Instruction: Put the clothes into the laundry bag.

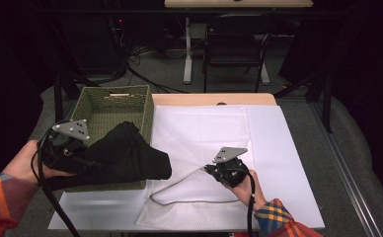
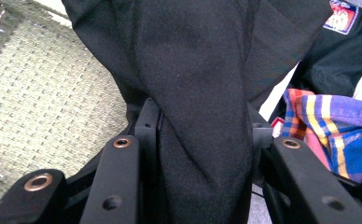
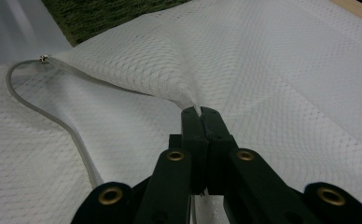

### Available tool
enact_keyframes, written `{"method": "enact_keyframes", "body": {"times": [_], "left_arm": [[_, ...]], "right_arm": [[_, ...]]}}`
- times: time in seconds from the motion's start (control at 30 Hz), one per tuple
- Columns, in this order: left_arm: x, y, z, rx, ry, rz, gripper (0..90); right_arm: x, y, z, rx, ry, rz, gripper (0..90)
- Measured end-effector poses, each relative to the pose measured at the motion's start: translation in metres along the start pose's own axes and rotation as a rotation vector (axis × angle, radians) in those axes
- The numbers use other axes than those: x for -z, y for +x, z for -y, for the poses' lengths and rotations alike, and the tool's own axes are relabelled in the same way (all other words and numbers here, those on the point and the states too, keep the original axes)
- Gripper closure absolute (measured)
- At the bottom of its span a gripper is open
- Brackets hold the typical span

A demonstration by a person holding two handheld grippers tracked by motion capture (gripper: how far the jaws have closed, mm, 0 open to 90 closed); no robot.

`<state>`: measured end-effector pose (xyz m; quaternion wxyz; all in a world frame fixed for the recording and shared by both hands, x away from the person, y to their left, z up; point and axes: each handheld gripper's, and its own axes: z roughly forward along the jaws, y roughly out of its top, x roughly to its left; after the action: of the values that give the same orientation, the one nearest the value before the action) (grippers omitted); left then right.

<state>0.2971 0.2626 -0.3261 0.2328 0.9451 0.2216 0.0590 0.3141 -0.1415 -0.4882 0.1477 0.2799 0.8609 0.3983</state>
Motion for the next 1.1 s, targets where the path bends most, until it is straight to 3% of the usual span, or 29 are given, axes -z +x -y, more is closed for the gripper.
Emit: {"method": "enact_keyframes", "body": {"times": [0.13, 0.4, 1.1], "left_arm": [[-0.003, -0.005, 0.000, -0.018, 0.002, 0.013, 60.9], [-0.009, -0.014, -0.001, -0.016, -0.015, 0.038, 60.9], [-0.042, -0.032, -0.011, -0.041, -0.014, 0.116, 60.7]], "right_arm": [[0.001, 0.000, -0.001, 0.002, -0.003, -0.001, 89.9], [0.001, 0.000, -0.002, 0.005, -0.005, 0.004, 89.8], [0.004, 0.000, -0.004, -0.002, -0.011, 0.014, 89.8]]}}
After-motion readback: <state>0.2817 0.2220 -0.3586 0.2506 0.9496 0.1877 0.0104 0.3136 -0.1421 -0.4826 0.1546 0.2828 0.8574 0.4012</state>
